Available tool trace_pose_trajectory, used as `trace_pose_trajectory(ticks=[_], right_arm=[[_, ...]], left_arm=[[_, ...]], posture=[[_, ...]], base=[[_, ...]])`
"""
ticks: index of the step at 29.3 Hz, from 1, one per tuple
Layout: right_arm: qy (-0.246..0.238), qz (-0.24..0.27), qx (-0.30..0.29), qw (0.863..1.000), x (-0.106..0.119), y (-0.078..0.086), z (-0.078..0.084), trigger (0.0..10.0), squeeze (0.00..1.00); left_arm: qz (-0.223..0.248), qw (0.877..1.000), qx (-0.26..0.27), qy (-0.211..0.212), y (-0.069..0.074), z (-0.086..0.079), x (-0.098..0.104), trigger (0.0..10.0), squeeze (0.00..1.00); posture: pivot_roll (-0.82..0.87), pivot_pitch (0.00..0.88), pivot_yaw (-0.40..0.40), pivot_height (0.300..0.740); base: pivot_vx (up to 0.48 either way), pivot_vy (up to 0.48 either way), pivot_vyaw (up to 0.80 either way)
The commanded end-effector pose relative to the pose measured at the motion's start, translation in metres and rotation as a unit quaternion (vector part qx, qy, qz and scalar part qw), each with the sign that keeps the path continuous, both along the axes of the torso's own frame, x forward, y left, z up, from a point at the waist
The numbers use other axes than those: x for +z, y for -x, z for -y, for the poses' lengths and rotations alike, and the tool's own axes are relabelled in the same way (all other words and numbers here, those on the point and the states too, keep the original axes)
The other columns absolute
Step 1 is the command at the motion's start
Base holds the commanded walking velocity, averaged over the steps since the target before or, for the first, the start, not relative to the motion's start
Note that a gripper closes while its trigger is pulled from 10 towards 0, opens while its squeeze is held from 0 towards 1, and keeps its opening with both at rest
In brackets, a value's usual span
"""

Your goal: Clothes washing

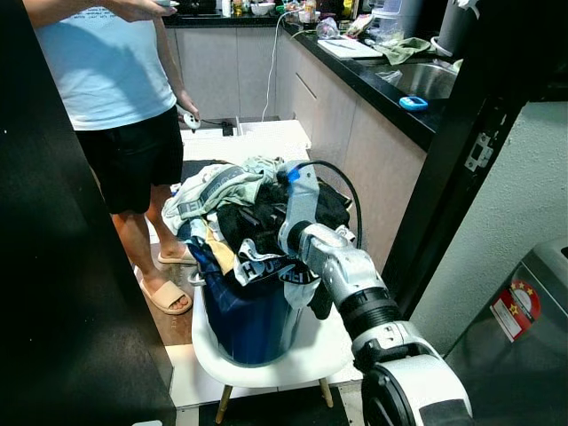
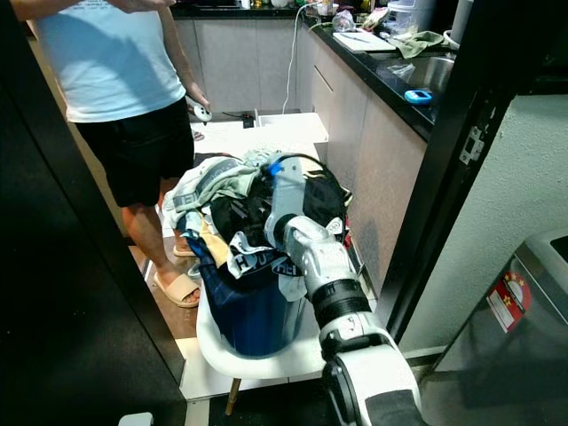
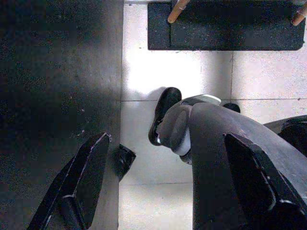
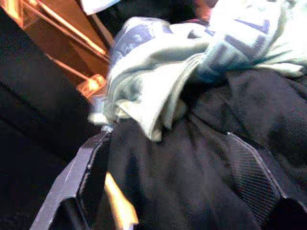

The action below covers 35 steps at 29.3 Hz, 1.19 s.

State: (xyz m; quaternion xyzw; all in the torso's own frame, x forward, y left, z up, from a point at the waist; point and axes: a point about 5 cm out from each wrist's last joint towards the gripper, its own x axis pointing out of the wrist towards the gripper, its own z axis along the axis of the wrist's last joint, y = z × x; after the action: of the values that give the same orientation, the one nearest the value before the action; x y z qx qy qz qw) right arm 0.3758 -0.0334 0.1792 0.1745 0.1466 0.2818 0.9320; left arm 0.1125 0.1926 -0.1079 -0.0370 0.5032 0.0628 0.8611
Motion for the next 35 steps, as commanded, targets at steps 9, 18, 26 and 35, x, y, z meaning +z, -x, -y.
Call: trace_pose_trajectory(ticks=[9,18,26,35], right_arm=[[-0.082,-0.04,0.032,0.995,0.012,0.009,-0.013,10.0,0.0],[-0.328,0.124,0.006,0.936,0.067,0.011,-0.001,10.0,0.0],[-0.183,0.254,-0.033,0.949,0.07,0.015,0.003,10.0,0.0],[-0.167,0.275,-0.027,0.946,0.069,0.017,-0.003,10.0,0.0]], left_arm=[[-0.026,1.0,-0.003,0.014,0.012,0.008,-0.005,10.0,0.0],[-0.024,1.0,-0.005,0.012,0.012,0.009,-0.005,10.0,0.0],[-0.017,1.0,-0.008,0.003,0.008,0.004,-0.003,10.0,0.0],[-0.012,1.0,-0.012,0.004,0.004,0.003,-0.002,10.0,0.0]], posture=[[-0.01,0.0,-0.094,0.74],[0.0,0.0,-0.091,0.74],[0.0,0.0,-0.077,0.74],[0.0,0.0,-0.063,0.74]], base=[[0.0,0.0,0.0],[0.0,0.0,0.0],[0.0,0.0,0.0],[0.0,0.0,0.0]])
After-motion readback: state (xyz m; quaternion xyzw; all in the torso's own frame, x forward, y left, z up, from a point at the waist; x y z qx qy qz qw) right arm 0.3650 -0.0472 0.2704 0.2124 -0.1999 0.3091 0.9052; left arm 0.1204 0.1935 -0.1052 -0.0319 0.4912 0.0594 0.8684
